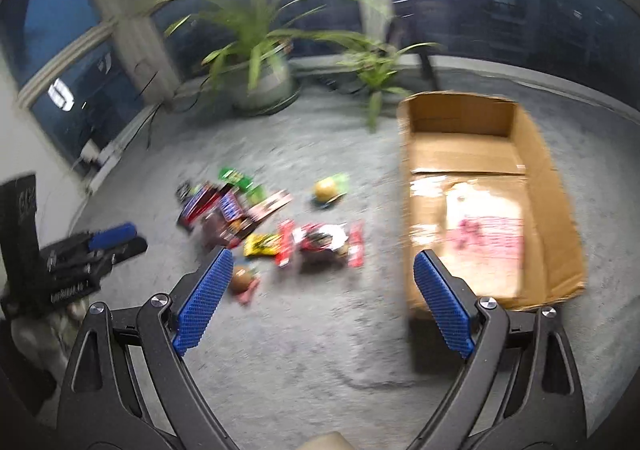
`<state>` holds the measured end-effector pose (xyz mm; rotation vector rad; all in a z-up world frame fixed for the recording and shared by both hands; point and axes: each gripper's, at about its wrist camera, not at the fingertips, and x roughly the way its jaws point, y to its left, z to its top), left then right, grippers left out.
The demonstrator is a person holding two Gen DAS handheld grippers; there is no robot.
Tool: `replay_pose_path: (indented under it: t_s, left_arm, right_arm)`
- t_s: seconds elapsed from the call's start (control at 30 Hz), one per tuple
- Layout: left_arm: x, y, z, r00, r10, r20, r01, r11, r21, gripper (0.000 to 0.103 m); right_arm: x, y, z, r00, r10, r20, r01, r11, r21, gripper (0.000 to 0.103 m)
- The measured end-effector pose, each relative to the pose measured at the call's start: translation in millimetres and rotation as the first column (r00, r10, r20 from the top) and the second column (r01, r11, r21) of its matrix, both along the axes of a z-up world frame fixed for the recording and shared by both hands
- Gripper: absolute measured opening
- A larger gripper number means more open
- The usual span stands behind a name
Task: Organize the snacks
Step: 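Grasp the chocolate egg with the right tool while the left tool grasps the red-wrapped bag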
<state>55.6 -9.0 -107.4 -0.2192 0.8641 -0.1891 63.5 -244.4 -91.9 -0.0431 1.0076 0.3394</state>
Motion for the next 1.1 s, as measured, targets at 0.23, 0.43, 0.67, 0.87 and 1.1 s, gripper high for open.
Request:
replay_pose_path:
  t_s: [0.23, 0.43, 0.67, 0.87, 1.1]
  left_arm:
    - [0, 21, -12, 0.999, 0.016, -0.036, -0.018, 0.998, -0.062, 0.041]
    - [22, 16, -28, 0.996, -0.001, -0.089, -0.013, 0.987, -0.158, 0.041]
    - [58, 9, -46, 0.988, 0.02, -0.155, -0.05, 0.979, -0.196, 0.041]
    - [80, -7, -54, 0.985, 0.011, -0.171, -0.031, 0.993, -0.112, 0.047]
    - [87, -14, -63, 0.985, 0.002, -0.173, -0.011, 0.999, -0.051, 0.047]
  right_arm:
    - [-2, 47, -43, 0.987, 0.133, -0.093, -0.135, 0.991, -0.014, 0.069]
    - [2, 66, -72, 0.977, 0.16, -0.142, -0.164, 0.986, -0.013, 0.054]
    - [7, 70, -91, 0.972, 0.152, -0.181, -0.154, 0.988, 0.004, 0.045]
    - [10, 74, -95, 0.973, 0.15, -0.174, -0.152, 0.988, 0.0, 0.045]
    - [13, 80, -100, 0.97, 0.16, -0.18, -0.164, 0.986, -0.007, 0.038]
